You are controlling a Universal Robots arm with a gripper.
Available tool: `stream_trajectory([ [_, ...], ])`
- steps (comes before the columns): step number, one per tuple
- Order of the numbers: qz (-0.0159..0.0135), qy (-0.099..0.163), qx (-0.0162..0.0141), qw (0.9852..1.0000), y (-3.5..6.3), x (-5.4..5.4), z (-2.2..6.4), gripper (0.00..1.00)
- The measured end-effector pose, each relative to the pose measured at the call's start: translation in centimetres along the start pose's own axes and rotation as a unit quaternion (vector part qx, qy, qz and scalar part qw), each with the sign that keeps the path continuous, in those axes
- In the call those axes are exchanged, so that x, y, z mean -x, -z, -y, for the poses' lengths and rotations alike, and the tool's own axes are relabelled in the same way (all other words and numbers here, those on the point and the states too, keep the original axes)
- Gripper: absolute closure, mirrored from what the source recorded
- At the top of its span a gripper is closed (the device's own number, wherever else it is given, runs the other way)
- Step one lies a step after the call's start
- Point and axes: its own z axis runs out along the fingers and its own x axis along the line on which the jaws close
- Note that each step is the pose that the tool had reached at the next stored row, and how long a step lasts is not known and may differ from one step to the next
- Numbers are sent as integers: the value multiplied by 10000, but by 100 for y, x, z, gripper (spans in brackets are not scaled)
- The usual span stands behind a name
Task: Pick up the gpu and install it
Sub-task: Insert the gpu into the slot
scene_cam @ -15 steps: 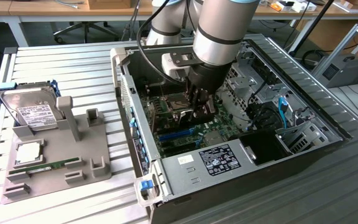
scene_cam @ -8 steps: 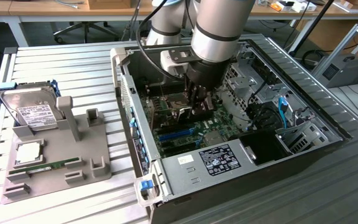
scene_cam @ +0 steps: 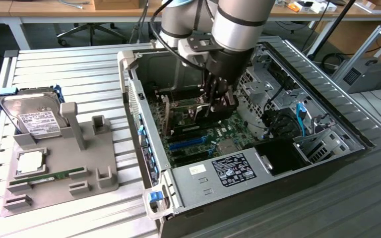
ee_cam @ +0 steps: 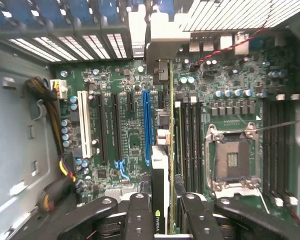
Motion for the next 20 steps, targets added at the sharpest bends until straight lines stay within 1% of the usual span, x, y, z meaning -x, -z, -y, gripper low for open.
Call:
stream_trajectory([
  [2,-17,-1,0,10000,85,8,1,73],
  [4,-31,0,-2,10000,122,11,1,73],
  [5,-48,-1,-4,10000,123,12,1,73],
  [6,-86,-1,-5,10000,124,11,1,73],
  [8,-116,0,-6,9999,124,9,2,73],
  [11,-110,0,-6,9999,88,-1,1,73],
  [16,-100,0,-5,9999,38,-71,4,73],
  [17,-88,0,-5,10000,24,-93,5,73],
  [18,-66,1,-3,10000,8,-107,5,73],
  [19,-55,0,-3,10000,2,-109,4,73],
  [20,-54,0,-3,10000,1,-109,4,73],
])
